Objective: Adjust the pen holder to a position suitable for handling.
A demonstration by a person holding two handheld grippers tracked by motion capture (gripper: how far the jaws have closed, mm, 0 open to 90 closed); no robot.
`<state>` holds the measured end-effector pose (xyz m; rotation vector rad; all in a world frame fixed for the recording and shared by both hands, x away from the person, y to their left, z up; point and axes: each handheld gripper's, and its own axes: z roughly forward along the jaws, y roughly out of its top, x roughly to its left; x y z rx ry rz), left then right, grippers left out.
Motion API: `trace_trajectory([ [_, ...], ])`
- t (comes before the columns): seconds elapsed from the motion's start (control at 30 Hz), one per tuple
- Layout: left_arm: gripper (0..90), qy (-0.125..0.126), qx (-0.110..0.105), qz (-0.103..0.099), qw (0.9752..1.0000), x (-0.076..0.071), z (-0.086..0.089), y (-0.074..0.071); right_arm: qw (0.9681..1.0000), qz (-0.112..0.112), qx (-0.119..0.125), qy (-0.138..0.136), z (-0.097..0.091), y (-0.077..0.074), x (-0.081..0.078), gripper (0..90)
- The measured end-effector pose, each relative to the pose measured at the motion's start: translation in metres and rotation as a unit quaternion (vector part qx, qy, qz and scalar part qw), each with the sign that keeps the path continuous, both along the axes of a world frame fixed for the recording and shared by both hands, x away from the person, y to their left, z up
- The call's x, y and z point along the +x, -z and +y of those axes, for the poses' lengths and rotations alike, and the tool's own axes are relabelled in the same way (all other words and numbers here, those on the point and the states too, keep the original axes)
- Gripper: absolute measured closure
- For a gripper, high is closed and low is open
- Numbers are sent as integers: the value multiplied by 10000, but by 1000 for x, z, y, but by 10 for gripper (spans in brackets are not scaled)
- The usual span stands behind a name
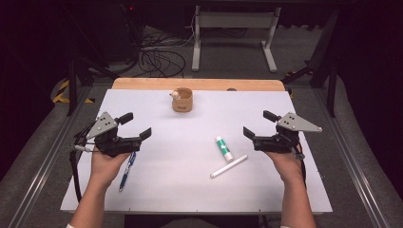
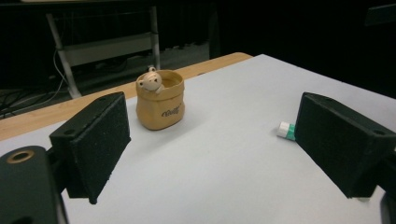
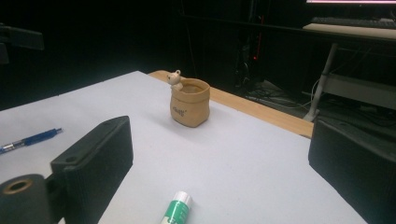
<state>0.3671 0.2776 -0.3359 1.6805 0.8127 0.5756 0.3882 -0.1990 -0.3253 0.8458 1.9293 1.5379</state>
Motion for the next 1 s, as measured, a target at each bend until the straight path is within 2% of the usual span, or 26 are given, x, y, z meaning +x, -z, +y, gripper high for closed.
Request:
trace_trajectory([
  [0.13,143,-4,-95,43,9999,4,-8,2,10000,-29,-8,-55,2,-1,-1,66],
  [0.33,143,-144,-13,108,9998,13,-23,6,9999,-108,46,-17,1,-4,-4,59],
  [0.43,143,-212,-59,178,9996,17,-27,7,9998,-176,35,-20,1,-6,-5,60],
  [0.53,144,-306,46,193,9993,22,-33,7,9998,-173,29,-38,2,-6,-6,60],
  [0.67,141,-392,64,177,9991,33,-38,7,9999,-154,-10,-42,3,-6,-5,60],
  [0.73,141,-492,7,233,9985,45,-40,10,9998,-171,-8,-30,3,-6,-6,60],
  [0.77,141,-492,7,233,9985,45,-40,10,9998,-192,-4,-27,3,-6,-6,60],
  [1.0,141,-676,-121,395,9969,69,-45,19,9997,-233,29,35,1,-7,-7,60],
])
